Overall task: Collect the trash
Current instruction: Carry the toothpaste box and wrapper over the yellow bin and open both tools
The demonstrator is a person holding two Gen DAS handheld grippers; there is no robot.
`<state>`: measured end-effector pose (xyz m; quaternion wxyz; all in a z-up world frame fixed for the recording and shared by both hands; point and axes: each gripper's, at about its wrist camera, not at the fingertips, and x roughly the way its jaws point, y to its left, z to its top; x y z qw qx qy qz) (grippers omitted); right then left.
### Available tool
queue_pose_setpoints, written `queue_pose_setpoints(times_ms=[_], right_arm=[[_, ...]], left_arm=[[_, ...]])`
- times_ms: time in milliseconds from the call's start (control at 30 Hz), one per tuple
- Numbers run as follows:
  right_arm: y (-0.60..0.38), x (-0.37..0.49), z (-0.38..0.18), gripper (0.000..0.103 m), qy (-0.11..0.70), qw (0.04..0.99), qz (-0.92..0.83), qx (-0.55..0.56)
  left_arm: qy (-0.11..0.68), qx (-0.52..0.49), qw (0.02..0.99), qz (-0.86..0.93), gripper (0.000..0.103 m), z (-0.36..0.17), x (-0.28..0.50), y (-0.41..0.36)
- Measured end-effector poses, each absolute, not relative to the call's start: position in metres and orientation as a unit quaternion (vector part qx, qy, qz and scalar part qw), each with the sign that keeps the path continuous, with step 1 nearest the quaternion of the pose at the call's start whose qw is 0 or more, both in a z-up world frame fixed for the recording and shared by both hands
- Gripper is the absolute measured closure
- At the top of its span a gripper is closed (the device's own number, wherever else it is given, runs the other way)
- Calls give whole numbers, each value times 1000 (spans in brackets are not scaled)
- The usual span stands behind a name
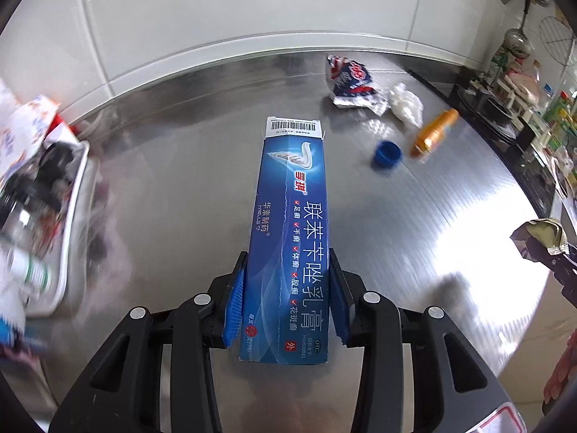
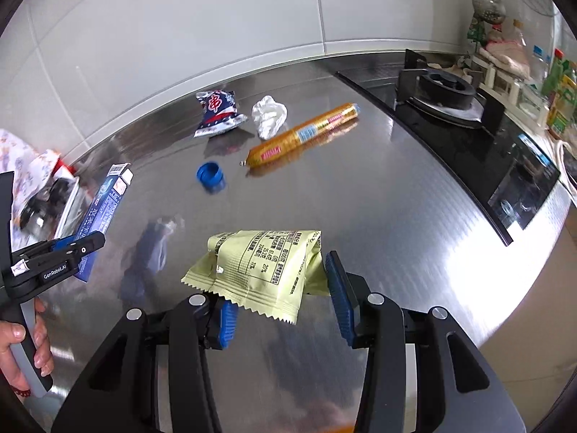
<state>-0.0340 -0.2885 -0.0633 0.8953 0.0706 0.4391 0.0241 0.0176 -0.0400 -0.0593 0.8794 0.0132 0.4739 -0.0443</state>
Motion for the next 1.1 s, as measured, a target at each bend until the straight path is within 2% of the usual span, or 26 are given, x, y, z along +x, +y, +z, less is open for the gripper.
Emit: queue_pose_setpoints(times_ms=[333,733,1100], right_arm=[[-310,-134,-57,57,438,896,38,60],[-326,-230,-82,56,467,881,40,66],[-308,-288,-112,56,494,864,10,92]], left_arm=[[464,19,884,-50,63,-49,-88,-71],[475,48,874,-91,63,-60,-199,-104],[501,99,843,-171,63,-93,-253,-120]])
